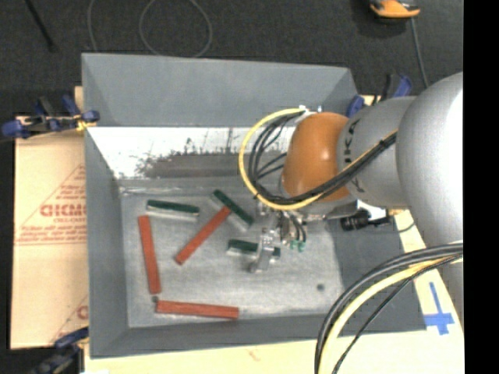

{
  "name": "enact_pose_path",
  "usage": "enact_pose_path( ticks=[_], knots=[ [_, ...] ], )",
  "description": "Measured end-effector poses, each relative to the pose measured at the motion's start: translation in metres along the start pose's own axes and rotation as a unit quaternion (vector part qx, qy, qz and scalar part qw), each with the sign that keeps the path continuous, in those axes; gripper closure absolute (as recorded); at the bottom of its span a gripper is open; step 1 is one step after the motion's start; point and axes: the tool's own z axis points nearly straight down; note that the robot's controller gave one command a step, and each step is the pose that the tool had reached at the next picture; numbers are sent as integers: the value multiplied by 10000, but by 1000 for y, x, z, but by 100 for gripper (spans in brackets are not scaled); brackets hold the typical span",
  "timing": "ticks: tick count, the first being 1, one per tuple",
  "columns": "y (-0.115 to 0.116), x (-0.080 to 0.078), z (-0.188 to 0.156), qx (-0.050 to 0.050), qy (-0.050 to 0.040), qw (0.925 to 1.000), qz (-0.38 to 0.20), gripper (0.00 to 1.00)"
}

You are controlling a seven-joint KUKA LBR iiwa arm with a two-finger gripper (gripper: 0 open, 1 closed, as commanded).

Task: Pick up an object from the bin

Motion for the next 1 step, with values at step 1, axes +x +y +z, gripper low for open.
enact_pose_path(
  ticks=[1],
  knots=[
    [7, 13, -34, 15, -33, 9998, -217, 0]
  ],
)
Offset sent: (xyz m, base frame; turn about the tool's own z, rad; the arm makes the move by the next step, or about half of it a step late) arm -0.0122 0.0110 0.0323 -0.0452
